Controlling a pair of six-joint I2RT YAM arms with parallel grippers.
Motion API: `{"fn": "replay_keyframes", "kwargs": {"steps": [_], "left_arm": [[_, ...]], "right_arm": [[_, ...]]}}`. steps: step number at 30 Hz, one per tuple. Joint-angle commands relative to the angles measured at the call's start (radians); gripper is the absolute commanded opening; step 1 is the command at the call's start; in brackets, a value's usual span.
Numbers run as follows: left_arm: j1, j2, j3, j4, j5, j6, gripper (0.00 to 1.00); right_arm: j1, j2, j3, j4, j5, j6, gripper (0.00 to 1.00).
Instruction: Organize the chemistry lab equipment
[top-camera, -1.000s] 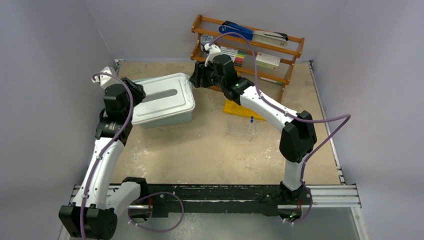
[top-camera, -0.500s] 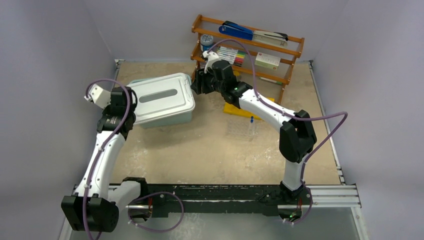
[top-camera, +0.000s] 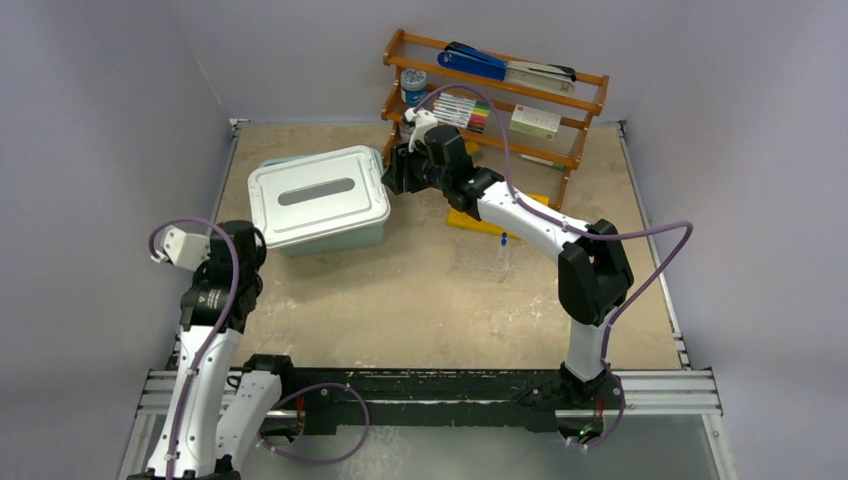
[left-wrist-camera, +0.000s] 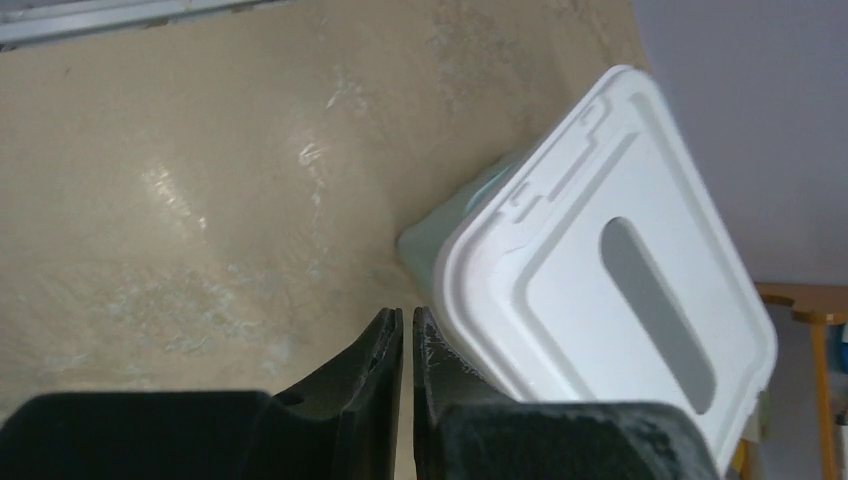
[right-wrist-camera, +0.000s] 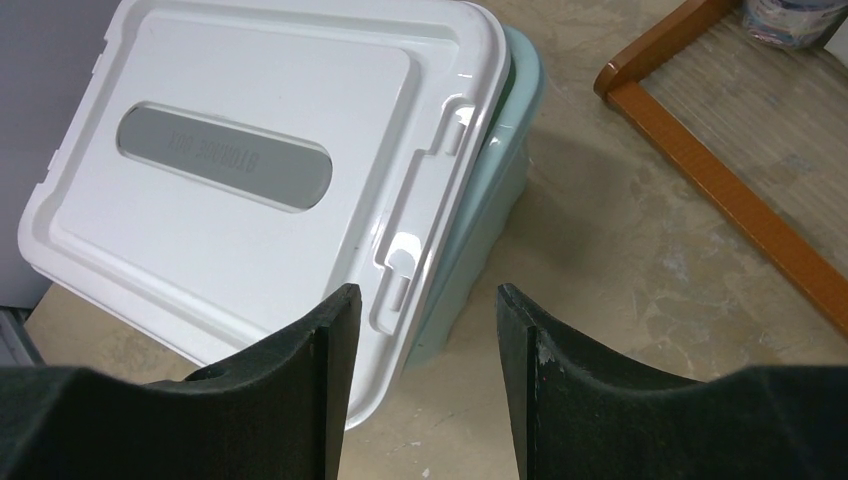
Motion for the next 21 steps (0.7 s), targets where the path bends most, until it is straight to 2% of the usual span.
{"fn": "replay_keyframes", "kwargs": {"steps": [1, 5, 8, 13, 21], "left_arm": [[0.006, -0.071, -0.077, -0.095, 0.026, -0.059, 0.07], [0.006, -0.143, -0.111, -0.133, 0.000, -0.050, 0.06], [0.006, -0.142, -0.126, -0.121, 0.014, -0.039, 0.06], [0.006, -0.064, -0.151, -0.039, 0.050, -0.026, 0.05], [0.006, 0.095, -0.140, 0.117, 0.026, 0.035, 0.05]], "right_arm": [[-0.005, -0.062, 0.000, 0.049, -0.017, -0.005, 0.55], [-0.006, -0.060, -0.002, 0.046, -0.010, -0.006, 0.55], [-0.005, -0.052, 0.009, 0.044, -0.019, -0.006, 0.55], [-0.004, -0.046, 0.018, 0.044, -0.025, -0.004, 0.55], [-0.007, -0.058, 0.019, 0.026, 0.009, -0.026, 0.55]]}}
